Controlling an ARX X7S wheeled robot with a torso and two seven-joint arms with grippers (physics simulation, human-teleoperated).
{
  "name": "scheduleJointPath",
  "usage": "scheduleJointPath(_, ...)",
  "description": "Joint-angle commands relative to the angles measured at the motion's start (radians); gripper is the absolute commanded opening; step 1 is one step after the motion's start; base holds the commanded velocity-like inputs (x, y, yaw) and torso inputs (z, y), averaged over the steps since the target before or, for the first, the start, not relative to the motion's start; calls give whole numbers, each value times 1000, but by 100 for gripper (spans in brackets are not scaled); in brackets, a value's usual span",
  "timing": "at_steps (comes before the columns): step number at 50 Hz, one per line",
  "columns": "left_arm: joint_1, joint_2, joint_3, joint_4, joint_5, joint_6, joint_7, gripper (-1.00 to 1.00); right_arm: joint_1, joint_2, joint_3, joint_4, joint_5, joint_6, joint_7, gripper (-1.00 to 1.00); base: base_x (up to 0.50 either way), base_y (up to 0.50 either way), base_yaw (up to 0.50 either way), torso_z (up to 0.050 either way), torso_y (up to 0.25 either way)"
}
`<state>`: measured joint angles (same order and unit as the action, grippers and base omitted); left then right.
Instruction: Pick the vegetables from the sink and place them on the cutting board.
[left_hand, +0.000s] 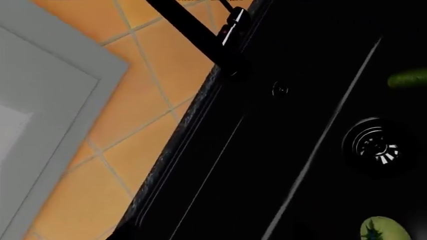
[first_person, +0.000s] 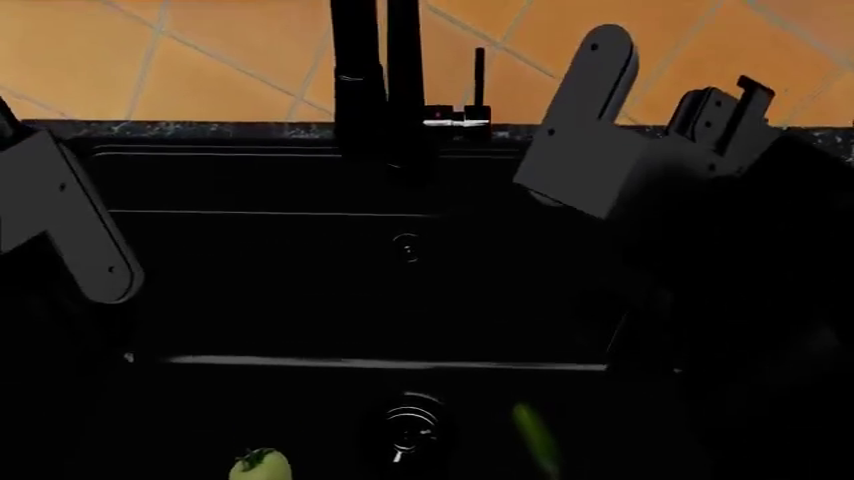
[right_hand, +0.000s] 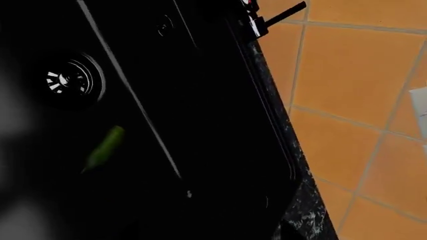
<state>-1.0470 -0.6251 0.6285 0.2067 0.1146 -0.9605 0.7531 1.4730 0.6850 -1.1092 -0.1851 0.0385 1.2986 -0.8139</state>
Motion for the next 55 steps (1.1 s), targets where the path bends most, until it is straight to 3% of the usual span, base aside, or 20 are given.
scheduleJointPath(1, 14, -33, -44, 39, -53, -32, 95, 100, 62, 19, -69, -31, -34, 14, -84, 100, 500, 0, 0, 0, 0)
scheduleJointPath(15, 58, -33, -60, 27, -54, 62, 57, 100, 2, 49, -27, -86, -21, 85, -52, 100, 429, 0, 0, 0, 2)
scheduleJointPath(30, 68, -69, -19, 59, -42, 68, 83, 100, 18, 34, -21, -103, 19, 116, -101, 100, -1, 0, 0, -4, -249)
scheduleJointPath(41, 59, -84, -21, 134, -99, 35, 164, 100, 56, -58, 113, -77, 110, 246, -167, 100, -1, 0, 0, -5, -250)
scheduleJointPath(44, 65, -126, 2, 192, -126, 72, 232, 100, 96, -55, 75, -76, 219, 272, -162, 100, -5, 0, 0, 0, 0)
scheduleJointPath(47, 61, -149, 19, 253, -156, 54, 291, 100, 223, -41, 0, 27, 669, 272, 207, 100, 0, 0, 0, 0, 0)
scheduleJointPath(48, 67, -161, 26, 267, -162, 77, 307, 100, 236, -45, -1, 36, 819, 271, 262, 100, 0, 0, 0, 0, 0)
scheduleJointPath(55, 36, -162, 65, 301, -181, 29, 369, 100, 280, -40, -92, 120, 1040, 252, 388, 100, 0, 0, 0, 0, 0)
